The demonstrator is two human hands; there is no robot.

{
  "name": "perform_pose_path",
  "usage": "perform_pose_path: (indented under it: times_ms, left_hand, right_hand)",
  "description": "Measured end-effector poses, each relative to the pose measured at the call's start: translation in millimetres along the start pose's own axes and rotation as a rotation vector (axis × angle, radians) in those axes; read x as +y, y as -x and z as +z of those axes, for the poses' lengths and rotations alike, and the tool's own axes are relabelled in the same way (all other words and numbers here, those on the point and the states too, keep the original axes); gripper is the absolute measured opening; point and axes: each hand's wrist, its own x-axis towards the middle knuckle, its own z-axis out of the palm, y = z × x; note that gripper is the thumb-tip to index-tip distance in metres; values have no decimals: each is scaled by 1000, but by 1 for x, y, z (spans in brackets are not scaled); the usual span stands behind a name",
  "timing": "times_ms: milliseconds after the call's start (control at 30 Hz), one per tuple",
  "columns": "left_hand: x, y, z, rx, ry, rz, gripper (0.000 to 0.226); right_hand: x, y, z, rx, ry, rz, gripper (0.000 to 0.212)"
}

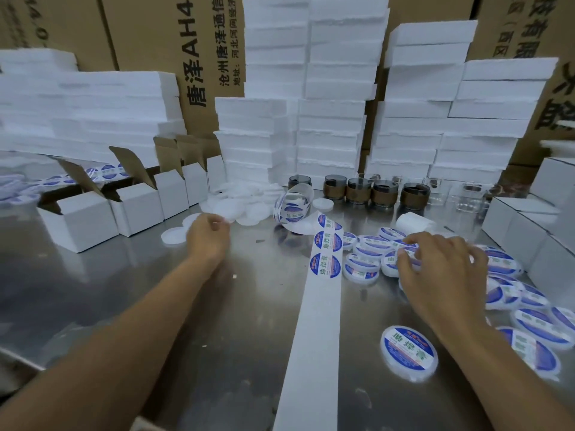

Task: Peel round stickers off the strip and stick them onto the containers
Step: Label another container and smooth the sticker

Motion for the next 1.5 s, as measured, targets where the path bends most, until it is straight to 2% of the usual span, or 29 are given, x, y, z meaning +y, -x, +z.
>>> perform_pose_path:
  times_ms: [67, 200, 300, 433, 533, 633, 700, 767, 867, 967, 1100, 1267, 1500]
  left_hand:
    - [-20, -13, -17, 31, -305, 92, 29]
    - [-36, -17, -31, -25, -714, 46, 40]
    - [-35, -20, -31, -24, -828, 46, 39]
    - [-32, -19, -27, -26, -831, 106, 30]
    - [-18, -8, -19, -19, -646, 226, 29]
    - [10, 10, -4, -72, -303, 340, 25]
    - [34, 30, 8, -135, -64, 333, 16]
    - [56, 53, 20, -272, 199, 275, 18]
    - [74, 82, 38, -522, 579, 64, 22]
    - [76, 99, 52, -634, 805, -107, 20]
    - [67, 105, 57, -710, 939, -213, 19]
    - [63, 110, 56, -820, 932, -195, 23]
    - [64, 111, 54, -854, 929, -130, 39]
  right_hand:
    - [-3, 0, 3, -6, 3, -25, 27]
    - [-4, 1, 8, -12, 16, -43, 24]
    - [-3, 0, 9, -10, 8, -45, 24]
    - [-2, 1, 9, -4, 2, -59, 24]
    - [-3, 1, 10, 12, -5, -74, 23]
    - [-6, 0, 11, 16, -25, -90, 23]
    - [-7, 1, 11, 30, -69, -105, 22]
    - [-8, 2, 10, 40, -127, -108, 21]
    - [-9, 2, 9, 39, -222, -87, 23]
    - [-10, 3, 8, 47, -346, -69, 26]
    - [-17, 4, 10, 33, -565, -19, 29]
    - [-25, 6, 7, -173, -1027, 65, 20]
    - [-30, 4, 5, -300, -1235, 121, 10]
